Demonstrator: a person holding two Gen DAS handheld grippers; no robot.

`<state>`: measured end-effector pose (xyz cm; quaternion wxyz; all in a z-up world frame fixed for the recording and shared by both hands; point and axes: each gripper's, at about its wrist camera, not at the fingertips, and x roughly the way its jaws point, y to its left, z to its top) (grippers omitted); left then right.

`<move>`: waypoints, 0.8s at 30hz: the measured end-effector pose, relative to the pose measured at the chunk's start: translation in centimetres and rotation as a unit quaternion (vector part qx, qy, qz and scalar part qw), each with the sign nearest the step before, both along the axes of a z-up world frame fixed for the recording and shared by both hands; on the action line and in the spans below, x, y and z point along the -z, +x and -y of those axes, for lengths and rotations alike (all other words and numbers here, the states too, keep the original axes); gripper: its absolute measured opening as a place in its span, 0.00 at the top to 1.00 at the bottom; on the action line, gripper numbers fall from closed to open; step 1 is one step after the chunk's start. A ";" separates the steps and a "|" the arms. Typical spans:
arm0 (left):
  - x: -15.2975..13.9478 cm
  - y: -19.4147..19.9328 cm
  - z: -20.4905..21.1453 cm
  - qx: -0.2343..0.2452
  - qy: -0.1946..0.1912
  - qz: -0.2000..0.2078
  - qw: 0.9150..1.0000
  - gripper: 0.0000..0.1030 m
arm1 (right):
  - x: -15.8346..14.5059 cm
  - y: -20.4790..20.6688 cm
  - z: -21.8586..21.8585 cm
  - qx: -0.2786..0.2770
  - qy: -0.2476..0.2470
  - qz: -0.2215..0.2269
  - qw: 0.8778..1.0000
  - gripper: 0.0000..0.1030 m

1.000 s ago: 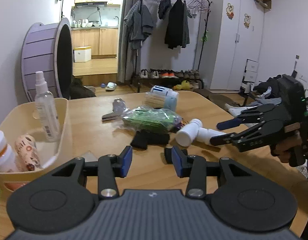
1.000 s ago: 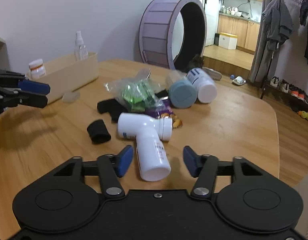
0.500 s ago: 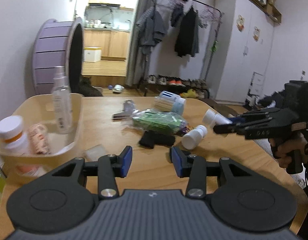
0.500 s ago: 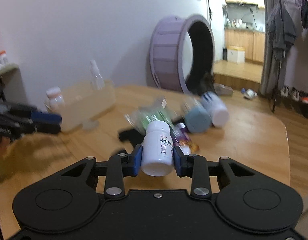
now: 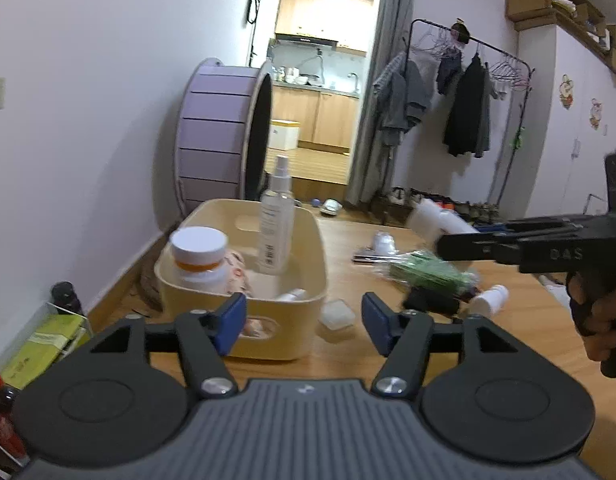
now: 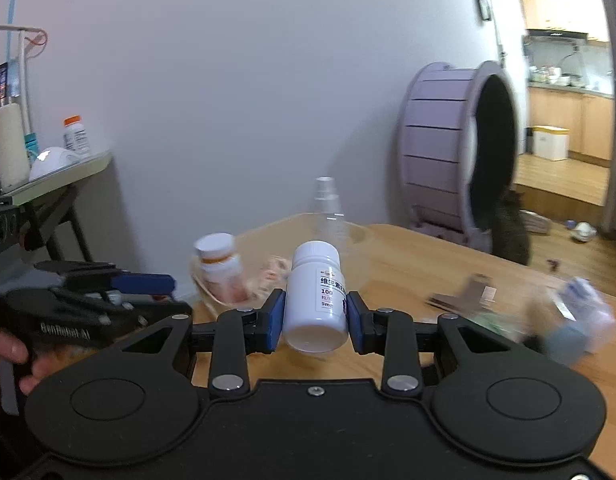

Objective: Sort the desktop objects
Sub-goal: 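Carry the large white bottle into the cream basket and open the right tool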

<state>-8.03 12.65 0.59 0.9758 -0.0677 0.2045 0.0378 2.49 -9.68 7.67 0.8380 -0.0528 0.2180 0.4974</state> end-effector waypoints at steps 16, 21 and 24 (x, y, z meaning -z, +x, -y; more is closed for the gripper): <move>-0.1 -1.3 -2.0 -0.017 -0.025 0.004 1.000 0.33 | 1.2 1.5 -9.0 -0.026 -0.033 -0.042 0.998 0.39; -0.1 -1.4 -2.0 -0.012 -0.030 0.001 0.999 0.32 | 0.6 1.0 -7.6 -0.009 -0.030 -0.021 0.999 0.39; 0.0 -1.3 -1.7 0.002 -0.035 0.002 0.999 0.32 | 0.0 0.8 -5.2 0.016 -0.023 -0.009 1.000 0.39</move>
